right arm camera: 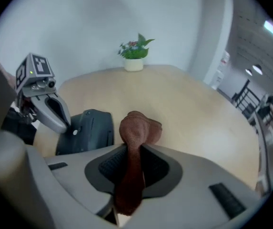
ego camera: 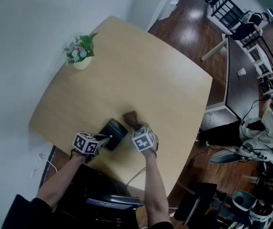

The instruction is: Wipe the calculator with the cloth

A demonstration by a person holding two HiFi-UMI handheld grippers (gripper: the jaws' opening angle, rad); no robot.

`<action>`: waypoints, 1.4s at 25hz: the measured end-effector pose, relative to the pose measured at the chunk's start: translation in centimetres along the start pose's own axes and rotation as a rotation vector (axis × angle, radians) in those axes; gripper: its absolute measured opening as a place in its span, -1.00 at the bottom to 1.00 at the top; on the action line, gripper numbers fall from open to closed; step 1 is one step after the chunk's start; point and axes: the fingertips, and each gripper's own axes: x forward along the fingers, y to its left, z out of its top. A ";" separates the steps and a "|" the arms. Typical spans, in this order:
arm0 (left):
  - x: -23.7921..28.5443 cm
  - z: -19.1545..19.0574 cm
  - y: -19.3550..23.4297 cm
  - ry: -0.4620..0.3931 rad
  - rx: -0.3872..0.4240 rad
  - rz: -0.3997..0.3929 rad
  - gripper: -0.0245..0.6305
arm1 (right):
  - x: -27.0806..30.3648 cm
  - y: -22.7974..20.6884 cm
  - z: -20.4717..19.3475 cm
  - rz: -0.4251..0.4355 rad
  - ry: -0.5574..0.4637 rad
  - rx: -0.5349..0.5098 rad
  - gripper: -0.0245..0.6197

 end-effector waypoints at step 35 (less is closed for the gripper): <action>2.1 2.2 2.5 -0.115 -0.350 -0.008 -0.90 | -3.1 4.0 -8.6 -0.039 -0.140 0.495 -0.69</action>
